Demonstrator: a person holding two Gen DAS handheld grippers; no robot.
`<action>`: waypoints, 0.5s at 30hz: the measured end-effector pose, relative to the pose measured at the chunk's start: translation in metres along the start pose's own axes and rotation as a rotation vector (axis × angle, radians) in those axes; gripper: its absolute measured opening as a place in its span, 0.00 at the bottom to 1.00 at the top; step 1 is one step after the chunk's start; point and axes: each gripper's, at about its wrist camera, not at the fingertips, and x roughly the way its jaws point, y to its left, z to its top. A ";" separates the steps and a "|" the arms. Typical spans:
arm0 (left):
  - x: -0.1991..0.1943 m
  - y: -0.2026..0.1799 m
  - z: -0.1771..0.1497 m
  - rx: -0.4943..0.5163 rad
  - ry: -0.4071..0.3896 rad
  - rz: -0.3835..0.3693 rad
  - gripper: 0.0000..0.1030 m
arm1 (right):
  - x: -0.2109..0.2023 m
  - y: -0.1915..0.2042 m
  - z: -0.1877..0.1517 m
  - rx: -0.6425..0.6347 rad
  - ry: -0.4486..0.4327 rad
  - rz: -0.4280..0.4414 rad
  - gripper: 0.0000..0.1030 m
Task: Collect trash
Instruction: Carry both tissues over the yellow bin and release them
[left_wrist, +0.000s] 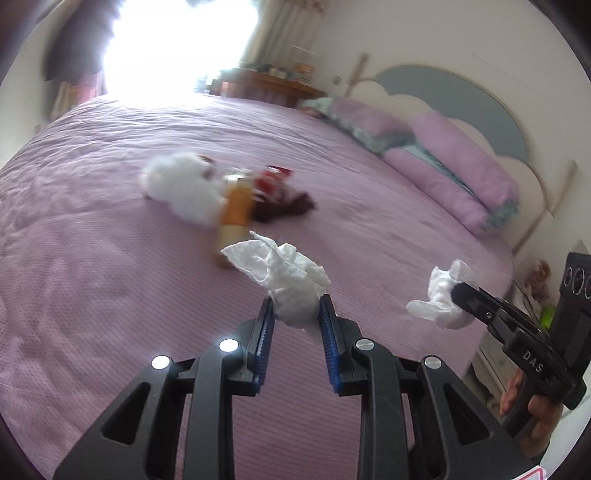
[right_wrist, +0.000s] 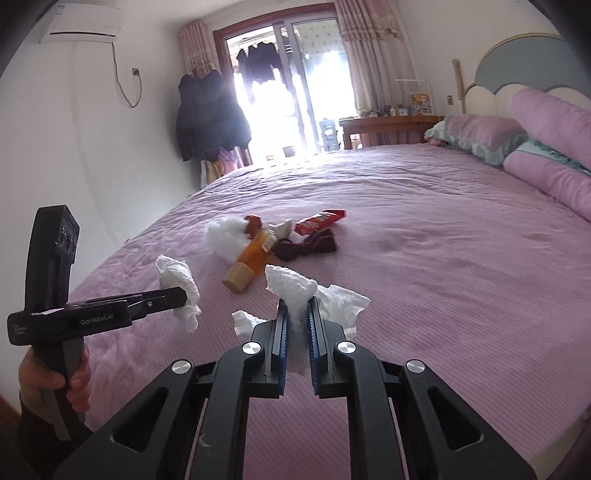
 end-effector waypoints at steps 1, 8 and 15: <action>0.001 -0.010 -0.004 0.009 0.009 -0.024 0.25 | -0.009 -0.006 -0.005 0.016 0.001 -0.006 0.10; 0.019 -0.088 -0.038 0.116 0.085 -0.144 0.25 | -0.078 -0.049 -0.042 0.139 -0.014 -0.091 0.10; 0.049 -0.155 -0.083 0.219 0.211 -0.235 0.25 | -0.135 -0.080 -0.104 0.237 0.020 -0.255 0.10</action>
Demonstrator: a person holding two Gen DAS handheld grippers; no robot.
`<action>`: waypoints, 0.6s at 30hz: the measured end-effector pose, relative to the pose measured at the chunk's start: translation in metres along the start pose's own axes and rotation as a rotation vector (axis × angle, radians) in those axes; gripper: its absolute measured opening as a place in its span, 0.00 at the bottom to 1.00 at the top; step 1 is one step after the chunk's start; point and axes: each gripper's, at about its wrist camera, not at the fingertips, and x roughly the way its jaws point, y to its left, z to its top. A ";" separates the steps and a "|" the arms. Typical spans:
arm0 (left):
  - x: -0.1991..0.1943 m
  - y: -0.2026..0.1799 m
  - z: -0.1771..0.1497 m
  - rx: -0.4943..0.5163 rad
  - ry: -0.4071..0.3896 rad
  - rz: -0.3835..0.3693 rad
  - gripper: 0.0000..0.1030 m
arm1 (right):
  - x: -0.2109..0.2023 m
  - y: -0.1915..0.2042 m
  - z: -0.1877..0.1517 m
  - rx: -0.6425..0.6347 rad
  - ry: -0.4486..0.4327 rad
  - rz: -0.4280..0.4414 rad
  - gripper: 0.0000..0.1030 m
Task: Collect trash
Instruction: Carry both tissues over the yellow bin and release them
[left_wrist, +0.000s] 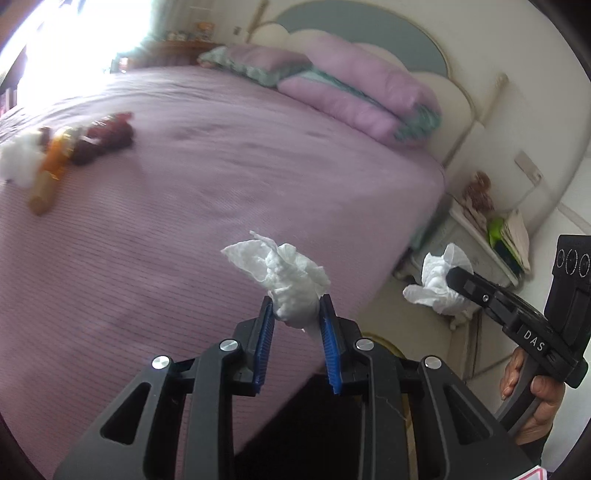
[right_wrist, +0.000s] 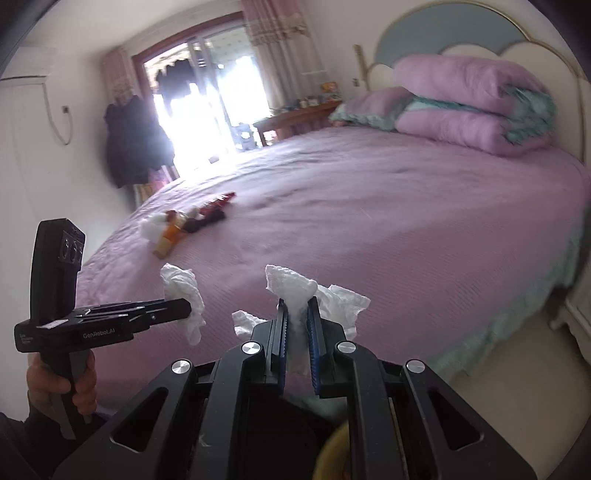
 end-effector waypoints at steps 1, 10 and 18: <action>0.009 -0.009 -0.005 0.018 0.026 -0.012 0.25 | -0.003 -0.009 -0.013 0.021 0.023 -0.027 0.10; 0.076 -0.071 -0.048 0.117 0.226 -0.108 0.25 | -0.005 -0.076 -0.102 0.183 0.197 -0.209 0.10; 0.116 -0.104 -0.065 0.189 0.314 -0.110 0.25 | 0.009 -0.108 -0.122 0.237 0.235 -0.327 0.40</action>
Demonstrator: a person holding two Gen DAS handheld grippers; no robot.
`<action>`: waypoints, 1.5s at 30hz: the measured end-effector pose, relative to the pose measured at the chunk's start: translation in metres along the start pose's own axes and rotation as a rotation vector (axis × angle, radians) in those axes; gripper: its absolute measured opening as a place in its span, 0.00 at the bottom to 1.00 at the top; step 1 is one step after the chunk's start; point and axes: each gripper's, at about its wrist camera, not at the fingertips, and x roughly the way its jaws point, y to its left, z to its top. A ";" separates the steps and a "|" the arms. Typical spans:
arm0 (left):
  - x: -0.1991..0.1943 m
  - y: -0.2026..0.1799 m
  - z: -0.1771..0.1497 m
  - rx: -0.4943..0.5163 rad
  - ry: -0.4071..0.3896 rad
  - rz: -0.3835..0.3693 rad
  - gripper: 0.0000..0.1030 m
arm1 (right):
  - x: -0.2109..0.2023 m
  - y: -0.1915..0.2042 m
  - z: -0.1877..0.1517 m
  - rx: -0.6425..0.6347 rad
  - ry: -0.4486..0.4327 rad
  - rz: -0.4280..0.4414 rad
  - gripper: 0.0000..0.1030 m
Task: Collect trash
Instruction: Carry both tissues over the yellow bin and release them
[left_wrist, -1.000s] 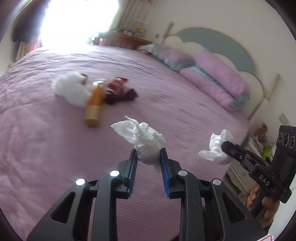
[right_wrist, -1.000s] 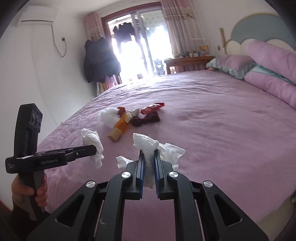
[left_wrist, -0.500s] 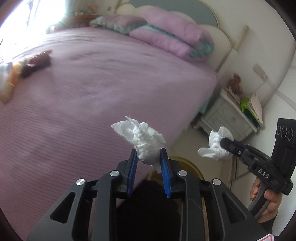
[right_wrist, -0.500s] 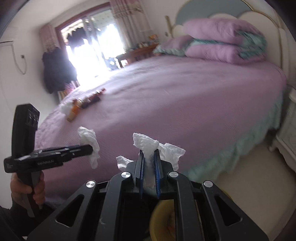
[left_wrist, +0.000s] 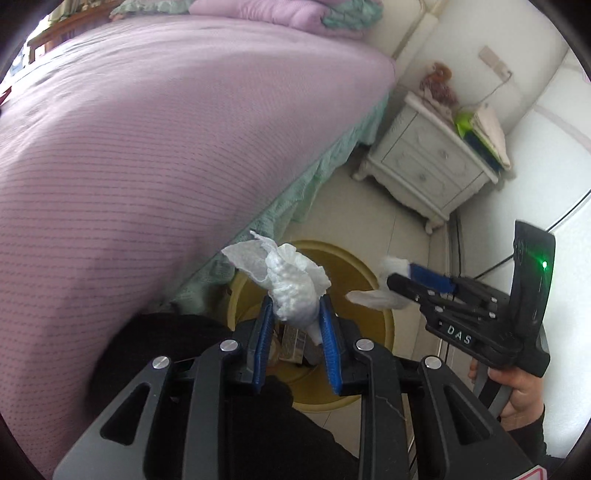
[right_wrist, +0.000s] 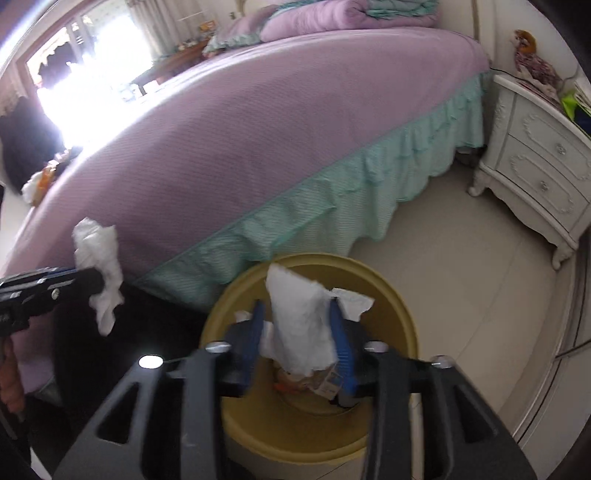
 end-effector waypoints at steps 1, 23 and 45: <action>0.003 -0.001 0.000 0.004 0.006 0.000 0.25 | 0.001 -0.003 0.000 0.008 0.000 0.002 0.44; 0.065 -0.041 0.012 0.105 0.087 -0.074 0.76 | -0.026 -0.056 -0.010 0.121 -0.033 0.013 0.52; 0.013 -0.038 0.012 0.133 -0.006 -0.060 0.77 | -0.053 -0.022 0.006 0.038 -0.088 0.060 0.52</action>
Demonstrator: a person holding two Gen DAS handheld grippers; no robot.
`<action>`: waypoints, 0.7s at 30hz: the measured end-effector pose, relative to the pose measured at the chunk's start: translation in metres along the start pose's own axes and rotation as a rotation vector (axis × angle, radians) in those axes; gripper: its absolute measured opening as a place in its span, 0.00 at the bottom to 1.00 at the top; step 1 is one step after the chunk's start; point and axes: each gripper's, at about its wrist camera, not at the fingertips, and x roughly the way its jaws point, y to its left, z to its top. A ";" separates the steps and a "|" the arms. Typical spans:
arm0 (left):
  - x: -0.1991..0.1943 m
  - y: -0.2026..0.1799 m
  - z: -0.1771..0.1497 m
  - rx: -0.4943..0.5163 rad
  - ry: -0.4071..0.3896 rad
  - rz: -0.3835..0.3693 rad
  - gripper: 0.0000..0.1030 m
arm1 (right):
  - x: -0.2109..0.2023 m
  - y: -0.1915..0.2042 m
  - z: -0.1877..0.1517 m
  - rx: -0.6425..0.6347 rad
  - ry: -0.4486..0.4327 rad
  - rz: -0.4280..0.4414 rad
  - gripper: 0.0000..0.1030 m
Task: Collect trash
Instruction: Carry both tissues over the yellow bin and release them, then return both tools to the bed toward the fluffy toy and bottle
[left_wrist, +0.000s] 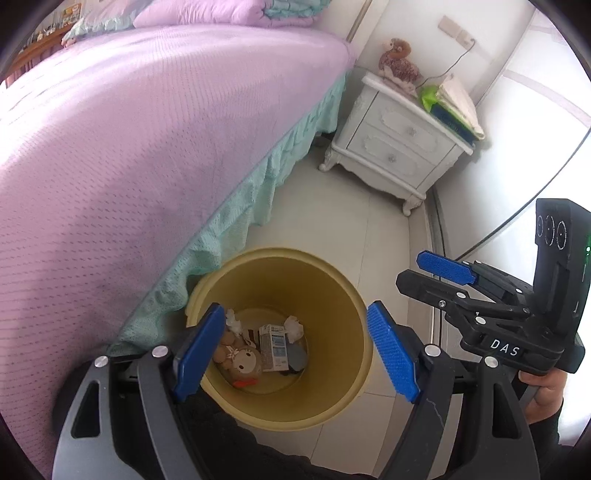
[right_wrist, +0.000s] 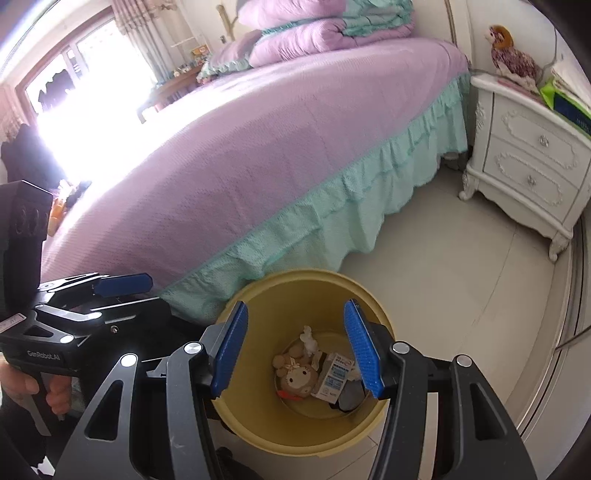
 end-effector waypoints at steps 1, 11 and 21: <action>-0.007 0.001 0.000 -0.002 -0.015 0.004 0.77 | -0.003 0.006 0.004 -0.014 -0.011 0.009 0.52; -0.108 0.048 -0.023 -0.094 -0.180 0.212 0.90 | -0.015 0.101 0.043 -0.154 -0.167 0.145 0.75; -0.232 0.133 -0.069 -0.369 -0.399 0.499 0.96 | -0.006 0.228 0.070 -0.374 -0.213 0.359 0.85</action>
